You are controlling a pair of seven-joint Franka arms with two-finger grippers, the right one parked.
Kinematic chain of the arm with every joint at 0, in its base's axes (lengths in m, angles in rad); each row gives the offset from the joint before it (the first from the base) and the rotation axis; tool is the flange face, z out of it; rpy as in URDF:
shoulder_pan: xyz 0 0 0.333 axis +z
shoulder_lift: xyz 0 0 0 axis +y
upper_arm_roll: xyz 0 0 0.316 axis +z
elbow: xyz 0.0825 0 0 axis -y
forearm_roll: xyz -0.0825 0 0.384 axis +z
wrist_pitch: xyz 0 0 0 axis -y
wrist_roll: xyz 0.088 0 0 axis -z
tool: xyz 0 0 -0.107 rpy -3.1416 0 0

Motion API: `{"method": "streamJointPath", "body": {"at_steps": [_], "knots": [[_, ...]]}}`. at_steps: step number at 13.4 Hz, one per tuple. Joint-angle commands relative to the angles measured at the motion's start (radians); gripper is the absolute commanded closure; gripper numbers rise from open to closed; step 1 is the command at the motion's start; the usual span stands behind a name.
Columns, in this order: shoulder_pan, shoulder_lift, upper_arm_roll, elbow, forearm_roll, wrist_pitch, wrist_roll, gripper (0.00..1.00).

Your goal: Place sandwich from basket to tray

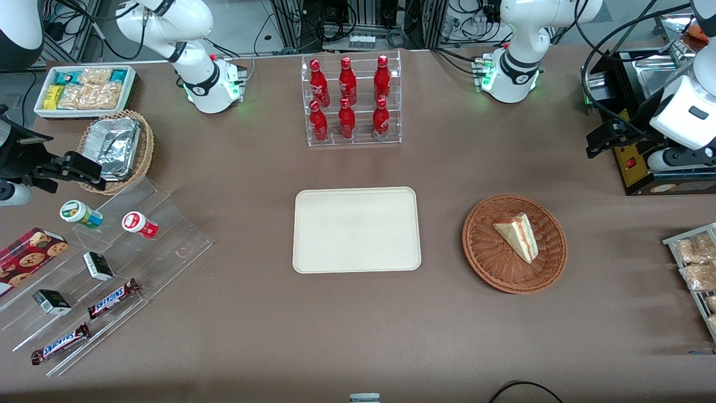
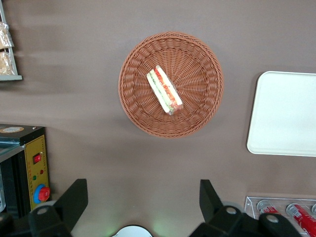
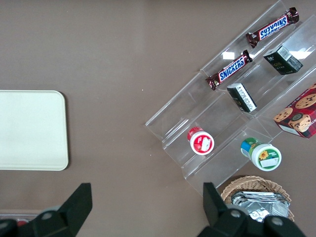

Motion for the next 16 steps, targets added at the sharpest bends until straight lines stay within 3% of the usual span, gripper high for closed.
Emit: {"method": "streamJointPath", "body": {"at_steps": [1, 13, 16], "knots": [[0.017, -0.01, -0.015, 0.003, -0.001, -0.024, 0.014, 0.0], [0.019, -0.009, -0.009, -0.041, 0.005, -0.024, 0.002, 0.0], [0.01, -0.007, -0.013, -0.127, 0.049, 0.092, -0.165, 0.0]]}}
